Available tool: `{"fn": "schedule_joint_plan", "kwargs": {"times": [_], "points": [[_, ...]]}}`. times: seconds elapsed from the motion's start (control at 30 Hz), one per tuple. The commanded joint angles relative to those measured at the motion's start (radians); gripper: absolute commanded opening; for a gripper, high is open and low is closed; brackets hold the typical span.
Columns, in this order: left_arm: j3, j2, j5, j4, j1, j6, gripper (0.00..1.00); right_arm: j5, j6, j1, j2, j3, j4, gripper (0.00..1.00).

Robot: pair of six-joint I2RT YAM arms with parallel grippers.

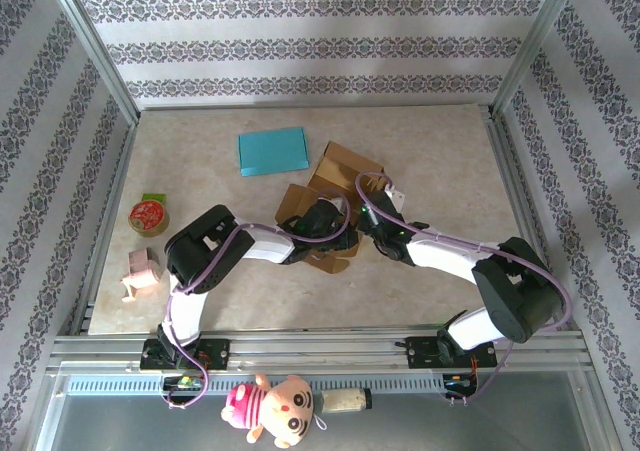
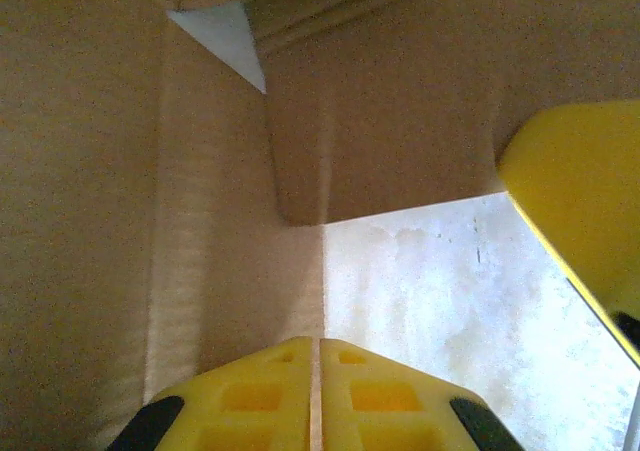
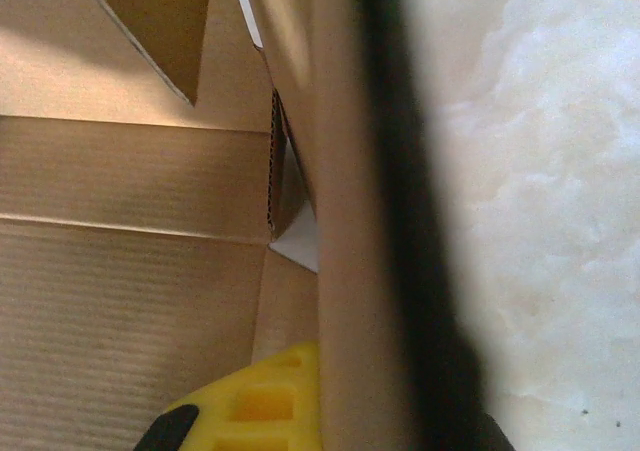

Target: Fold the paper box

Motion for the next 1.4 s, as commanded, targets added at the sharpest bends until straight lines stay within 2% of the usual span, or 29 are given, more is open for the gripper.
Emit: {"fn": "schedule_joint_plan", "kwargs": {"times": [0.0,0.07,0.27,0.5,0.7,0.93,1.37], "points": [[-0.027,-0.077,-0.040,0.033,0.014,-0.009,0.13,0.003,0.011,0.011,0.039,-0.029,-0.058,0.01],[-0.051,-0.112,-0.058,0.050,0.014,-0.015,0.17,0.005,0.004,0.011,0.044,-0.027,-0.060,0.01],[-0.103,-0.201,-0.117,0.014,0.020,0.010,0.18,0.012,-0.008,0.011,0.044,-0.023,-0.064,0.01],[-0.057,-0.194,-0.271,-0.261,0.025,0.166,0.14,0.005,-0.025,0.015,0.036,-0.007,-0.080,0.01],[-0.049,-0.110,-0.213,-0.205,0.031,0.164,0.08,0.006,-0.044,0.022,0.013,0.012,-0.096,0.01],[-0.059,-0.045,-0.121,-0.077,0.031,0.089,0.03,-0.007,-0.050,0.030,0.018,0.047,-0.105,0.02],[-0.048,-0.033,-0.067,-0.018,0.031,0.063,0.02,-0.039,0.014,0.044,0.062,0.161,-0.075,0.06]]}}
